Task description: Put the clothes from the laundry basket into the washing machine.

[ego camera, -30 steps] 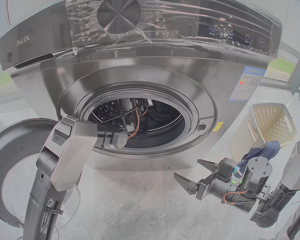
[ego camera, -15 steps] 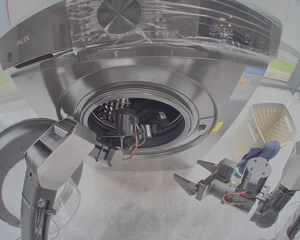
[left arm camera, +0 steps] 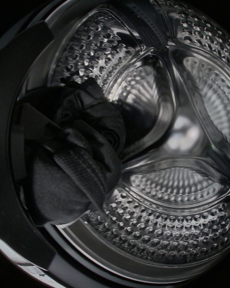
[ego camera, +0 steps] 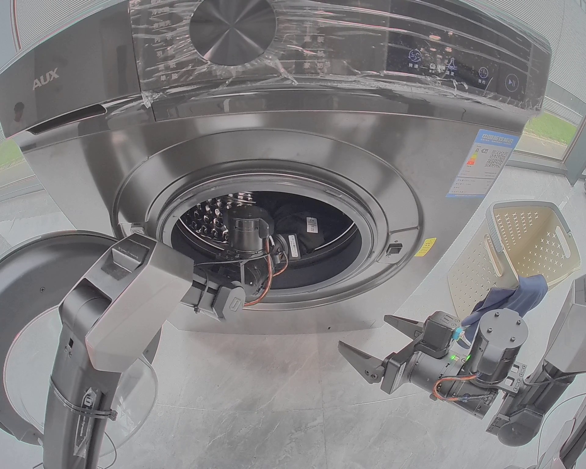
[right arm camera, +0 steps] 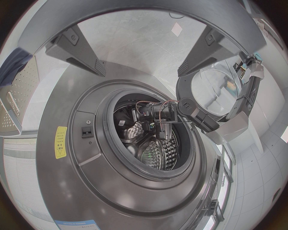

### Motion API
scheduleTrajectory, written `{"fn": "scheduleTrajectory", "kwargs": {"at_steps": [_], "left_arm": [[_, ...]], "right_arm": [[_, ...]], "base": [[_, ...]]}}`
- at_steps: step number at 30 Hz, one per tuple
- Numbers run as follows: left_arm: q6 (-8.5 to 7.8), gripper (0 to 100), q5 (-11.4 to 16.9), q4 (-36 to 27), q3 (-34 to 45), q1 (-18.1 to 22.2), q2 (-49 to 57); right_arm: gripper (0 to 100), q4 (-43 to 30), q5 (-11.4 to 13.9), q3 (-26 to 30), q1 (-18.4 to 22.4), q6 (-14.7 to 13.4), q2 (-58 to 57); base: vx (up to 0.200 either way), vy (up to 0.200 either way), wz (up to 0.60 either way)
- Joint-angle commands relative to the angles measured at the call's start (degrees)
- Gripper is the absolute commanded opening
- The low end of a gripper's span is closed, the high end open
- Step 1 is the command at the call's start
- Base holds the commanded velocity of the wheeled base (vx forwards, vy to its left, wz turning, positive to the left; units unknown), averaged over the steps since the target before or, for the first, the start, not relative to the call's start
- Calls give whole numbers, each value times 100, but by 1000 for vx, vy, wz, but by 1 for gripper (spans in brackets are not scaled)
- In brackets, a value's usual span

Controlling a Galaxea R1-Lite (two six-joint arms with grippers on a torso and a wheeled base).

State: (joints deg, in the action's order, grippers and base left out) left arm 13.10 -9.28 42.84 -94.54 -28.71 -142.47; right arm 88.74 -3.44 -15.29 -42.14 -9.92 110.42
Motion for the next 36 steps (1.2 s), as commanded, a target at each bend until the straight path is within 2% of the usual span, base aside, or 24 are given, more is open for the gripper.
{"fn": "scheduleTrajectory", "kwargs": {"at_steps": [1,4,6,7,8,15,16,19,24,33,36], "left_arm": [[52,0,-83,102,-759,41,-343],[78,0,-171,137,-1225,146,-518],[61,0,-232,366,-1858,261,-852],[61,0,-241,374,-1902,261,-870],[43,0,-399,418,-2005,331,-1028],[34,0,-487,401,-2005,340,-976],[25,100,-487,383,-2005,322,-914],[43,100,-487,322,-1946,243,-703],[43,100,-479,40,-970,111,-158],[8,100,-417,14,190,-21,554],[-10,100,-364,14,981,-161,1081]], "right_arm": [[100,3,1,-1,-4,-1,14],[100,3,1,-9,-4,-1,6],[100,3,1,-1,-4,-1,6],[100,3,1,-1,-4,-1,6],[100,3,1,-1,4,-1,6],[100,3,1,-1,4,-1,6],[100,3,1,-1,4,-1,6],[100,3,1,-1,4,-1,-3],[100,3,1,-9,4,-1,-3],[100,3,1,-9,4,-1,-3],[100,3,1,-9,22,-1,-3]], "base": [[0,0,0],[0,0,0],[0,0,0],[0,0,0],[0,0,0],[0,0,0],[0,0,0],[0,0,0],[0,0,0],[0,0,0],[0,0,0]]}}
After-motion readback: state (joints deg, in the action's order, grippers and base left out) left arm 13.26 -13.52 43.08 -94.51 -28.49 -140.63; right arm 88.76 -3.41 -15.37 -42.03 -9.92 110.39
